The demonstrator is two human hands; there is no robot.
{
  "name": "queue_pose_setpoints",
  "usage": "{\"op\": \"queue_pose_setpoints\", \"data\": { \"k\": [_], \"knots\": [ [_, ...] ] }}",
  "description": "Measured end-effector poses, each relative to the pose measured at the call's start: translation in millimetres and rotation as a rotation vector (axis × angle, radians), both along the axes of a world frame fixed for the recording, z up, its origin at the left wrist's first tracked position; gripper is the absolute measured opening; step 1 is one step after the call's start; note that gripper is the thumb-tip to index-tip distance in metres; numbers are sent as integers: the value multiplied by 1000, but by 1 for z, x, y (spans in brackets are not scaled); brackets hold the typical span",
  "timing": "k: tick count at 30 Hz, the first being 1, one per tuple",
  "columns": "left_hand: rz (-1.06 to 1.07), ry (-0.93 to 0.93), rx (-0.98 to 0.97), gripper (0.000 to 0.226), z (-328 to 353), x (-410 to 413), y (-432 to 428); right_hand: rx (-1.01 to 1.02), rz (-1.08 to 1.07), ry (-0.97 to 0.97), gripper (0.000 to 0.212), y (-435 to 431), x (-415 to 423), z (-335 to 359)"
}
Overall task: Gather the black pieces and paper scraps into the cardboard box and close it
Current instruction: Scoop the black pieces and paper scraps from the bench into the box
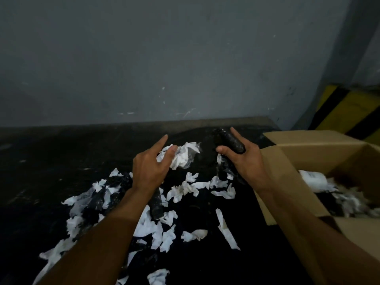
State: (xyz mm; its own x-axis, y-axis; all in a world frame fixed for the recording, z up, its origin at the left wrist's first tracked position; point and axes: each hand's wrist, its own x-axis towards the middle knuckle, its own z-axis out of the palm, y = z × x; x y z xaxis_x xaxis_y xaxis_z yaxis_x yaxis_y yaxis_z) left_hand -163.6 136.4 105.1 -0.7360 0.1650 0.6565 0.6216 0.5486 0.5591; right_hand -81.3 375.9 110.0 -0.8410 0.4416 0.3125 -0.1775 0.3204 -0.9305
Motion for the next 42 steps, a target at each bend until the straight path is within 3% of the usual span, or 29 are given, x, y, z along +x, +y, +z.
{"op": "queue_pose_setpoints", "data": {
  "k": [13,20,24,29,32,34,39,42],
  "knots": [
    [-135,20,3,59,29,103,93,224,-192,1,84,71,128,45],
    [-255,45,4,55,44,133,222,275,-336,-31,80,177,177,47],
    [-331,13,14,62,36,152,316,271,-343,-88,89,267,198,38],
    [-241,-18,-69,64,11,169,410,310,-350,-159,81,355,212,26],
    [-217,-167,-170,63,-11,166,446,310,-318,-201,79,395,209,7],
    [-227,-279,-213,66,-27,162,462,309,-288,-236,70,414,204,-11],
    [-150,-304,-453,58,-57,158,482,277,-199,-365,40,436,186,-51],
    [-178,-368,-494,56,-74,148,484,309,-146,-435,46,441,168,-65]
  ]
}}
